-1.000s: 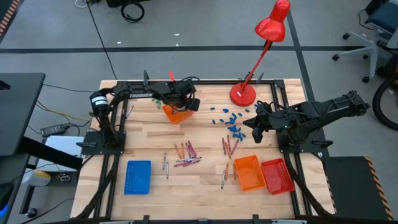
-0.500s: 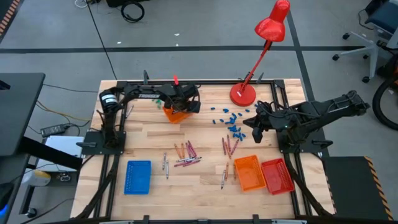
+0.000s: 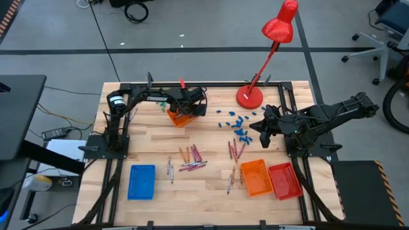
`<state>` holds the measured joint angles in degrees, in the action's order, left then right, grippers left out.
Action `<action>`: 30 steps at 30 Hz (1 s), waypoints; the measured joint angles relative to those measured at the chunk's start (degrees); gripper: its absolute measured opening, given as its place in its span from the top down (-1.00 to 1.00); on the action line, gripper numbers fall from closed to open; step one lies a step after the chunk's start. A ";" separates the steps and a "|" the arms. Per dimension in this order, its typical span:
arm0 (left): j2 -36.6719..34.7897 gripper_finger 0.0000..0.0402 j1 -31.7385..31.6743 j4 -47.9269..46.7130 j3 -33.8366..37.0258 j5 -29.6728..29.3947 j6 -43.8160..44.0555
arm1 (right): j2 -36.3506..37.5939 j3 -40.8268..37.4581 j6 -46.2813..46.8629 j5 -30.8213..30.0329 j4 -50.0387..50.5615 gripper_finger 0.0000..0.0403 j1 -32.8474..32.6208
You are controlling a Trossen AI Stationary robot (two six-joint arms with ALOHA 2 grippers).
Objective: Sort crayons
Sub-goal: Put the black crayon into the top orange bin
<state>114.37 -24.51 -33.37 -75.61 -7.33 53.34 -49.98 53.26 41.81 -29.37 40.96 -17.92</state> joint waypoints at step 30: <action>-0.41 0.76 2.99 -5.43 -5.75 -0.12 -17.89 | -0.09 -0.01 -2.58 0.08 -0.75 0.96 -0.78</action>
<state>113.95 -21.52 -38.79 -81.37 -7.45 35.45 -50.07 53.25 39.23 -29.29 40.21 -18.70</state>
